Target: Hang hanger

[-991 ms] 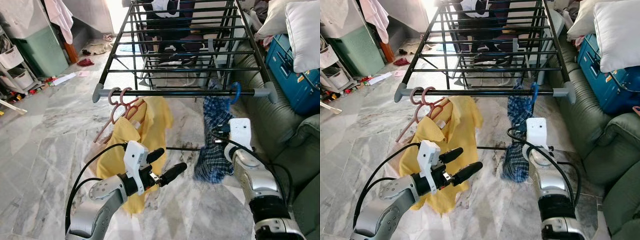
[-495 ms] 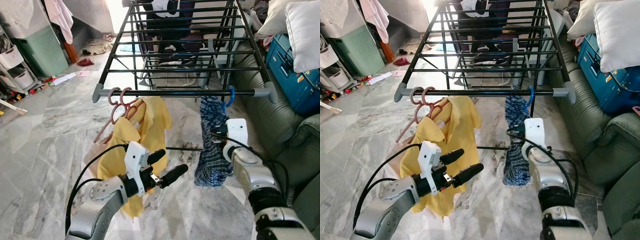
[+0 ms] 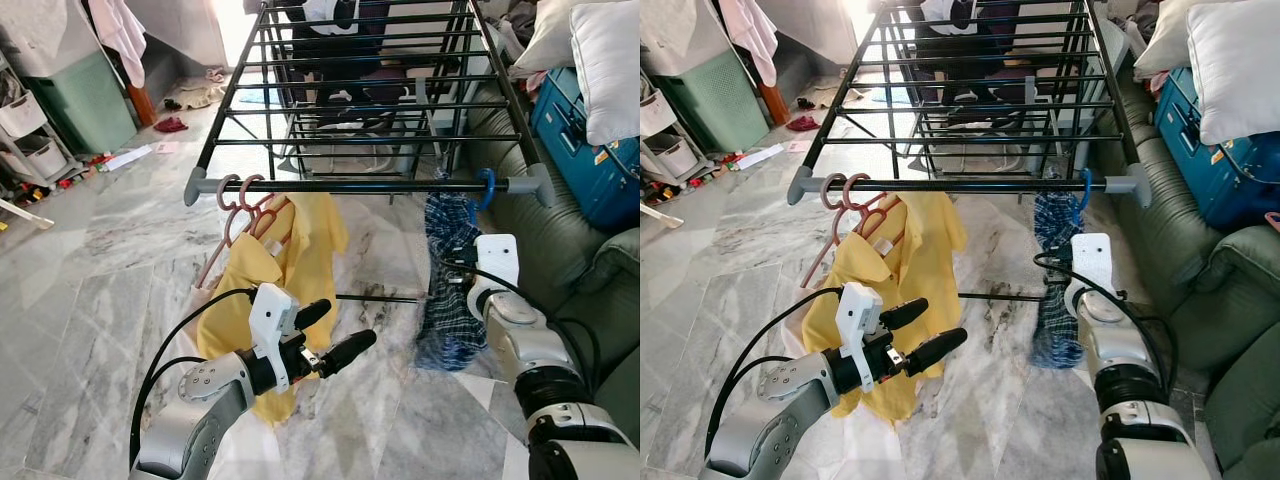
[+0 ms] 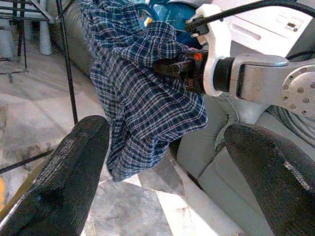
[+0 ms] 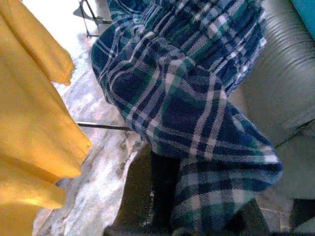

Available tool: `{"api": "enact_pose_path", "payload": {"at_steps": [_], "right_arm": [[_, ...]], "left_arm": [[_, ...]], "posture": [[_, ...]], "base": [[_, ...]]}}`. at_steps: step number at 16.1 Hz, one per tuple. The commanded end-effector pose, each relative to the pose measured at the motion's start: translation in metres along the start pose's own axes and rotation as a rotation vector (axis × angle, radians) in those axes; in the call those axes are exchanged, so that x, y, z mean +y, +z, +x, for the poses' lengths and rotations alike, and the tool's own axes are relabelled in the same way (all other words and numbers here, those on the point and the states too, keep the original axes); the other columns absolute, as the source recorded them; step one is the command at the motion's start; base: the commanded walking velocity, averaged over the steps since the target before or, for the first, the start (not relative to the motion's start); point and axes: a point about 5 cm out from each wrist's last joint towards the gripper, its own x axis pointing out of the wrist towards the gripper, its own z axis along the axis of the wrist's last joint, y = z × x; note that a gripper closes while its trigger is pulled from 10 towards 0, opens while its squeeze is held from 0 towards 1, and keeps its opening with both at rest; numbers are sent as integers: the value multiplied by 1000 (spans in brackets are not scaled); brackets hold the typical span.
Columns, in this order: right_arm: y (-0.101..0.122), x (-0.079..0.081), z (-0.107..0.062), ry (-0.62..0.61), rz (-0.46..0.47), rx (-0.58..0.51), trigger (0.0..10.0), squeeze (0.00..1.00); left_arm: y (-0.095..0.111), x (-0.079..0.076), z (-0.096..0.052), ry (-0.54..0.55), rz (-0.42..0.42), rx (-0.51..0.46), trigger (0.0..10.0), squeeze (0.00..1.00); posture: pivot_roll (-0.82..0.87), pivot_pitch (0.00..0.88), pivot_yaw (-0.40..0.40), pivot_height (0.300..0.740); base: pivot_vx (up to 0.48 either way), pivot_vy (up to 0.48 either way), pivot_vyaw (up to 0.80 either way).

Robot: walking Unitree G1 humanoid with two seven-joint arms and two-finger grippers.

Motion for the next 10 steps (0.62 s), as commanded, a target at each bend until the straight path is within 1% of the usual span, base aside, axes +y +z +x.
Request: {"api": "enact_pose_path", "payload": {"at_steps": [1, 4, 7, 10], "right_arm": [[5, 5, 2, 22, 30, -14, 39, 0], [-1, 8, 1, 42, 24, -5, 0, 0], [-5, 8, 0, 46, 22, 0, 0, 0], [0, 7, -1, 35, 1, -32, 0, 0]], "left_arm": [[2, 0, -1, -4, 15, 5, 10000, 0], [2, 0, -2, -4, 17, 9, 10000, 0], [1, -1, -3, -16, 10, 16, 10000, 0], [1, 0, -3, -25, 16, 25, 10000, 0]], "posture": [[-124, 63, 68, 740], [-123, 64, 69, 740], [-122, 61, 70, 740], [-125, 56, 73, 740]], "base": [[0, 0, 0], [0, 0, 0], [0, 0, 0], [0, 0, 0]]}}
